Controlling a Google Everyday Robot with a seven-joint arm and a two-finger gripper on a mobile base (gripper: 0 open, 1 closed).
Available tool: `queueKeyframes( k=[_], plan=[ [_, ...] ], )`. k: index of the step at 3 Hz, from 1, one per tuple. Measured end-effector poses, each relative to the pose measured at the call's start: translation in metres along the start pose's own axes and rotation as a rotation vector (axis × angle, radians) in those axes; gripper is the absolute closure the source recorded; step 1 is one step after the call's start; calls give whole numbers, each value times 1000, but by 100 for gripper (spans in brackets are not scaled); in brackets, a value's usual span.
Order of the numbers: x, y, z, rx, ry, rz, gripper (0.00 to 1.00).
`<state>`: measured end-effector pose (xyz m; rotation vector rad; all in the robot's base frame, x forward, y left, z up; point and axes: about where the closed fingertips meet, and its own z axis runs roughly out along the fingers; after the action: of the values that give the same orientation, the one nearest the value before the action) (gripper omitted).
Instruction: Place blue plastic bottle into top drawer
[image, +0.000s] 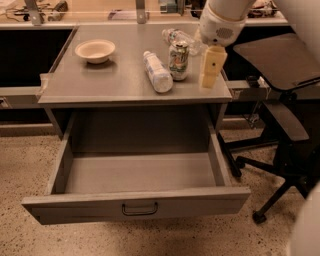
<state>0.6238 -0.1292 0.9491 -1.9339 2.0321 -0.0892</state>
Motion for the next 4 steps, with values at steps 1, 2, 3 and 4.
queueKeyframes(
  k=[1,2,3,4],
  plan=[
    [-10,-15,-3,33,-25,-2,0],
    [-14,-17,-1,35,-31,-2,0],
    [-65,-47,15,82,-61,-11,0],
    [-100,-69,35,95,-90,-5,0]
  ],
)
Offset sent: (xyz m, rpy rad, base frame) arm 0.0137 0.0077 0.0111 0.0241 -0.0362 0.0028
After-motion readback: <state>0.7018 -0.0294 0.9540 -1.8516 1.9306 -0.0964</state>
